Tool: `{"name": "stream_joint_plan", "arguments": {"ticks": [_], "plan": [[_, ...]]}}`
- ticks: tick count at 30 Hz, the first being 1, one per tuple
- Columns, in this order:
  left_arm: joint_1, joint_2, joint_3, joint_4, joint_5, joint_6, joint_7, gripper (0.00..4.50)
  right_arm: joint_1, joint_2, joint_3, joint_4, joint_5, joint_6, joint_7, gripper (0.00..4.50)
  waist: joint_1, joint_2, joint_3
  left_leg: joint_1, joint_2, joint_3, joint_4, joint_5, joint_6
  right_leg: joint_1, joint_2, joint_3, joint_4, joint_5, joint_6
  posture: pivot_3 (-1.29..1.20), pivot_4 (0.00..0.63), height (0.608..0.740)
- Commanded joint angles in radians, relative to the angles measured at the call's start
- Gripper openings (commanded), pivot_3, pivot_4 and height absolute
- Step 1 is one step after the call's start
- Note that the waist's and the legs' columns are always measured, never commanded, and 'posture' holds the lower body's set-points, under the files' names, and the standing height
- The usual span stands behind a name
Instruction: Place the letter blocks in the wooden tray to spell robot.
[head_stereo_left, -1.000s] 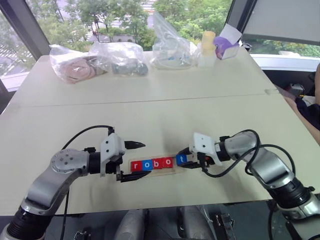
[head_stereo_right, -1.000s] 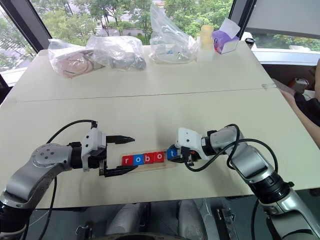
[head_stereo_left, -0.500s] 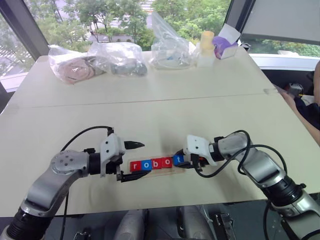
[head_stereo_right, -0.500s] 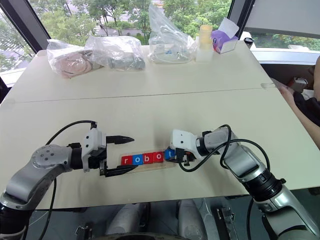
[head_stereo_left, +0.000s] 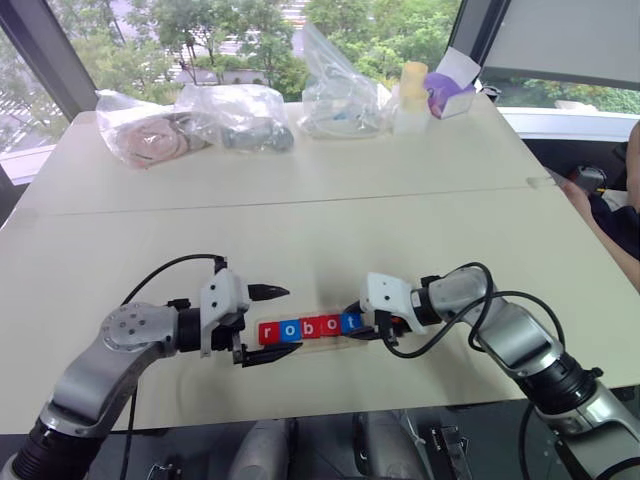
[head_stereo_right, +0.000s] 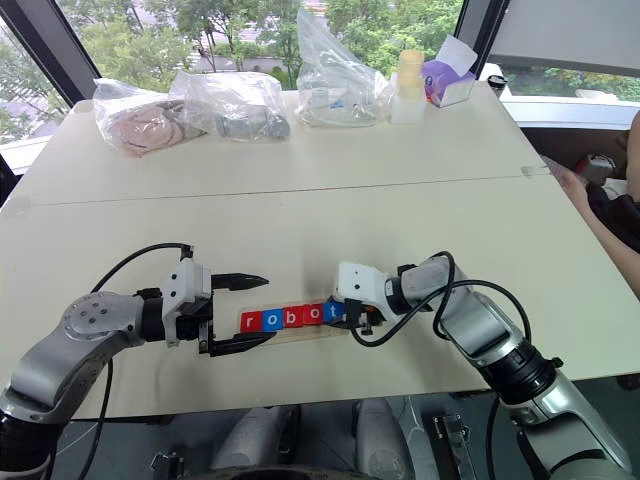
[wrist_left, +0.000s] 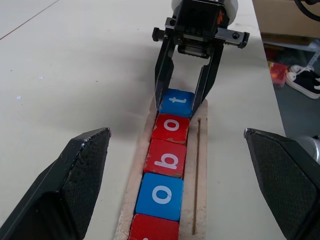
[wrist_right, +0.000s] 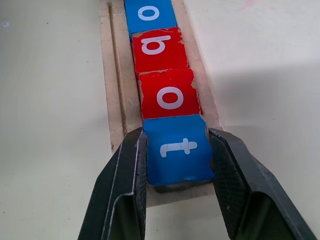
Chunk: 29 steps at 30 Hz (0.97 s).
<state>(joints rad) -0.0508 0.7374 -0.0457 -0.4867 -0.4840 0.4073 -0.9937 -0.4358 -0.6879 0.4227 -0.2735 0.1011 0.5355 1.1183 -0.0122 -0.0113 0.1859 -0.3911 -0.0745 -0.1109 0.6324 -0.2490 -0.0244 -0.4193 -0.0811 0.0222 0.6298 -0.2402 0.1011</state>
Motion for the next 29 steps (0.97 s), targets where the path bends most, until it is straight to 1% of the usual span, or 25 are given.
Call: {"name": "stream_joint_plan", "arguments": {"ticks": [1, 3, 4, 7, 8, 13, 17, 23, 26, 29], "plan": [[0.002, 0.004, 0.020, -0.033, -0.012, -0.004, 0.006, 4.50, -0.018, 0.011, 0.006, -0.019, -0.002, -0.007, 0.000, 1.27, 0.000, 0.000, 0.000, 0.000, 0.000, 0.000, 0.000, 0.000, 0.000, 0.000, 0.000, 0.000, 0.000, 0.000, 0.000, 0.00, 0.150, 0.740], [0.002, 0.002, 0.018, -0.033, -0.011, -0.004, 0.009, 4.50, -0.019, 0.013, 0.005, -0.016, -0.002, -0.005, -0.002, 2.32, 0.000, 0.000, 0.000, 0.000, 0.000, 0.000, 0.000, 0.000, 0.000, 0.000, 0.000, 0.000, 0.000, 0.000, 0.000, 0.00, 0.150, 0.740], [0.002, 0.002, 0.017, -0.034, -0.010, -0.005, 0.010, 4.50, -0.020, 0.014, 0.003, -0.016, 0.000, -0.003, -0.001, 2.73, 0.000, 0.000, 0.000, 0.000, 0.000, 0.000, 0.000, 0.000, 0.000, 0.000, 0.000, 0.000, 0.000, 0.000, 0.000, 0.00, 0.150, 0.740], [0.002, 0.002, 0.015, -0.034, -0.011, -0.004, 0.011, 4.50, -0.026, 0.014, -0.003, -0.025, 0.009, 0.010, 0.002, 4.23, 0.001, 0.000, 0.000, 0.000, 0.000, 0.000, 0.000, 0.000, 0.000, 0.000, 0.000, 0.000, 0.000, 0.000, 0.000, 0.00, 0.150, 0.740], [0.001, 0.002, 0.014, -0.034, -0.011, -0.003, 0.012, 4.50, -0.030, 0.013, -0.008, -0.028, 0.012, 0.012, 0.003, 4.47, 0.001, 0.000, 0.000, 0.000, 0.000, 0.000, 0.000, 0.000, 0.000, 0.000, 0.000, 0.000, 0.000, 0.000, 0.000, 0.00, 0.150, 0.740], [0.000, 0.003, 0.015, -0.034, -0.013, -0.003, 0.015, 4.50, -0.062, 0.000, -0.086, -0.048, 0.062, 0.068, -0.002, 4.47, 0.001, 0.000, 0.000, 0.000, 0.000, 0.000, 0.000, 0.000, 0.000, 0.000, 0.000, 0.000, 0.000, 0.000, 0.000, 0.00, 0.150, 0.740], [0.003, 0.002, 0.015, -0.037, -0.013, -0.001, 0.018, 4.50, -0.054, -0.037, -0.141, -0.043, 0.077, 0.079, -0.011, 4.47, 0.002, 0.000, 0.000, 0.000, 0.000, 0.000, 0.000, 0.000, 0.000, 0.000, 0.000, 0.000, 0.000, 0.000, 0.000, 0.00, 0.150, 0.740], [0.037, 0.025, 0.061, -0.058, -0.039, 0.044, 0.036, 4.50, 0.047, -0.148, -0.300, -0.153, 0.188, 0.161, 0.004, 4.47, 0.004, 0.000, 0.000, -0.001, 0.000, 0.000, 0.000, 0.000, 0.000, 0.000, -0.001, 0.000, -0.001, 0.000, 0.000, 0.00, 0.150, 0.740], [0.047, 0.041, 0.087, -0.061, -0.049, 0.059, 0.040, 4.50, 0.091, -0.183, -0.357, -0.201, 0.234, 0.200, -0.006, 4.47, 0.001, 0.000, 0.000, -0.001, 0.000, 0.000, 0.000, 0.000, 0.000, 0.000, -0.001, 0.000, 0.000, 0.000, 0.000, 0.00, 0.150, 0.740], [0.062, 0.076, 0.105, -0.044, -0.039, 0.051, 0.011, 4.50, 0.166, -0.211, -0.430, -0.273, 0.300, 0.259, -0.018, 4.47, 0.003, 0.000, 0.000, 0.000, 0.000, 0.000, 0.000, 0.000, 0.000, 0.000, 0.000, 0.000, 0.000, 0.000, -0.001, 0.00, 0.150, 0.740]]}}
